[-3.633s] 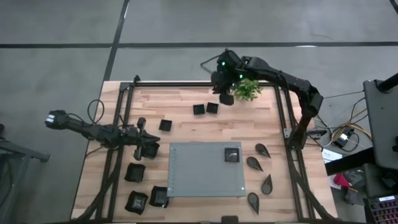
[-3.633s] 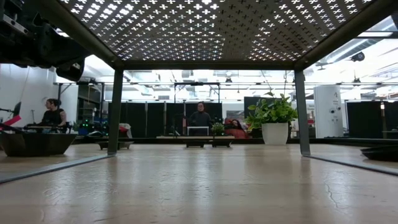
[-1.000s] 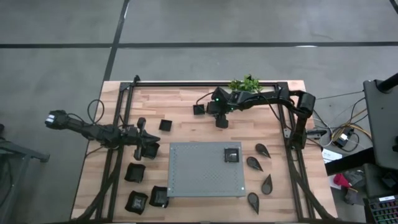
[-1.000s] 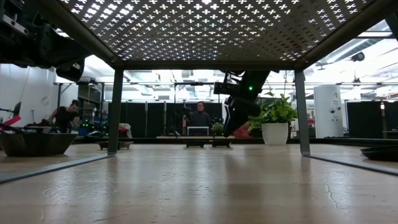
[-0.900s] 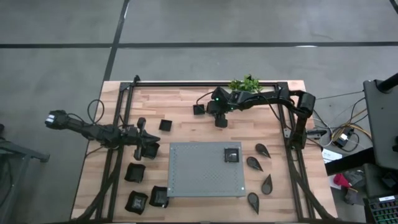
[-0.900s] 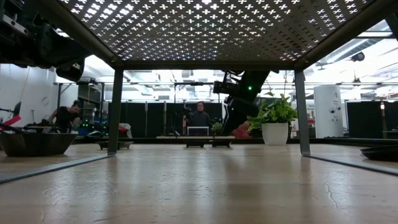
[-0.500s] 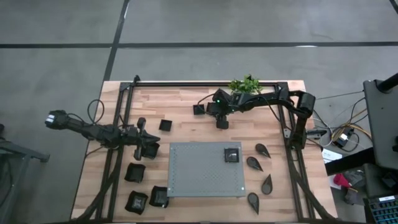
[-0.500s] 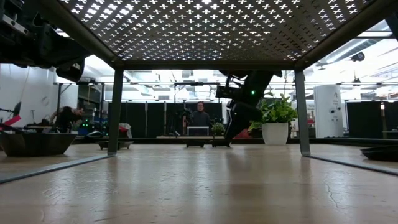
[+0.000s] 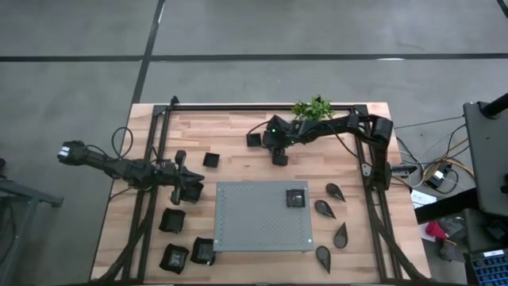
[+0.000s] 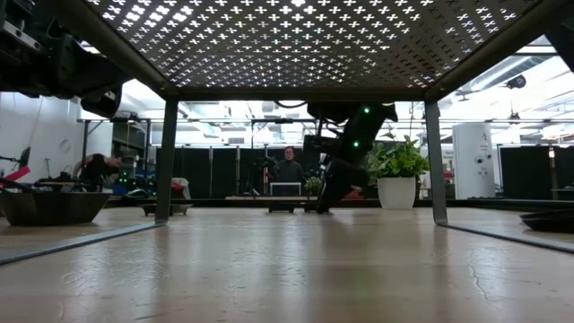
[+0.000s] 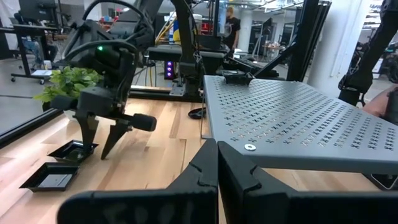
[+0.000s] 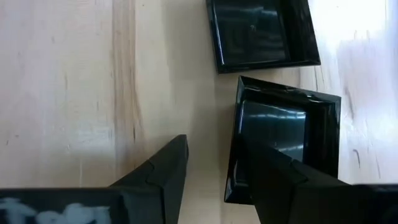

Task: Pick & Place Mini shaped plates
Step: Stack the square plate on top of the square plate on the shelf

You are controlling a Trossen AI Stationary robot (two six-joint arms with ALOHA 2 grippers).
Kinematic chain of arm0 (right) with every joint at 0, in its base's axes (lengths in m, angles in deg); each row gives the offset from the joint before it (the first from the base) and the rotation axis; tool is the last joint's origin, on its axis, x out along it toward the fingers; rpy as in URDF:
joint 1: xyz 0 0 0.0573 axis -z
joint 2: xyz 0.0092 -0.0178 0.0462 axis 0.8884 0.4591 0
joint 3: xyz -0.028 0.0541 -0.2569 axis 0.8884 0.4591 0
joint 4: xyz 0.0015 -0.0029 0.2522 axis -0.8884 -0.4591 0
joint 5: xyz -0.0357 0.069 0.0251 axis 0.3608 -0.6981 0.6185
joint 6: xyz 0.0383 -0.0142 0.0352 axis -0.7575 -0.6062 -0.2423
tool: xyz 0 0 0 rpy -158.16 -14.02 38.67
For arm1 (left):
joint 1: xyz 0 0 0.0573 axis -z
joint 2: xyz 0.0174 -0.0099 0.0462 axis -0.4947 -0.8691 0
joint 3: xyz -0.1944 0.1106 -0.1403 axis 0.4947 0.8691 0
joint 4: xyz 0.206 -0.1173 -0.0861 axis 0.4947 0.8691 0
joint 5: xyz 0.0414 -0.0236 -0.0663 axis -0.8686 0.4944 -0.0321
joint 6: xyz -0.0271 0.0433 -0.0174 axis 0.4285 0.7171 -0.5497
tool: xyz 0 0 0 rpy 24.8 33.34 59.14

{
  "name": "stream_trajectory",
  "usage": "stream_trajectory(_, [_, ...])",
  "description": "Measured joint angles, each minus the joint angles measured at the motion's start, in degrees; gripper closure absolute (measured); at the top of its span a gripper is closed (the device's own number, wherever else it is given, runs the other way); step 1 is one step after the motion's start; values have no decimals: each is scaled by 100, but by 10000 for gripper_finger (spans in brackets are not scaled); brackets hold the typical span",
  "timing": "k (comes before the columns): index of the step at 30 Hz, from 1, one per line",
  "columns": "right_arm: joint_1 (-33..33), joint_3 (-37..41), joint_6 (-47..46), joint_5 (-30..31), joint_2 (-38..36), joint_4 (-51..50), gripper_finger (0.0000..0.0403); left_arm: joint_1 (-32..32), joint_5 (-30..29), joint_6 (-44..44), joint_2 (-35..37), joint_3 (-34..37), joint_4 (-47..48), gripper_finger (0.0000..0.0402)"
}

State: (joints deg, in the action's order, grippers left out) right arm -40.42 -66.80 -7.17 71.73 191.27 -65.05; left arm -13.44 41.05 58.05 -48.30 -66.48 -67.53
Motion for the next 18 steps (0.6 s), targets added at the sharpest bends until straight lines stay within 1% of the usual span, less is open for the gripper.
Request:
stream_trajectory(5, [-16, -104, -17, 65, -91, -81, 262, 2, 1, 1, 0, 0, 7, 401])
stream_trajectory(8, [-25, -119, 13, 303, -170, -93, 279, 1, 3, 1, 0, -1, 7, 401])
stream_trajectory(12, [12, -134, 141, 385, -156, -75, 318, 1, 3, 2, 0, -2, 15, 401])
stream_trajectory(16, [-5, -150, 103, 504, -58, -55, 375, 0, 3, 2, 0, -1, 27, 401])
stream_trajectory(18, [-23, -150, 108, 528, -55, -37, 387, 2, 3, 0, -2, 0, 29, 401])
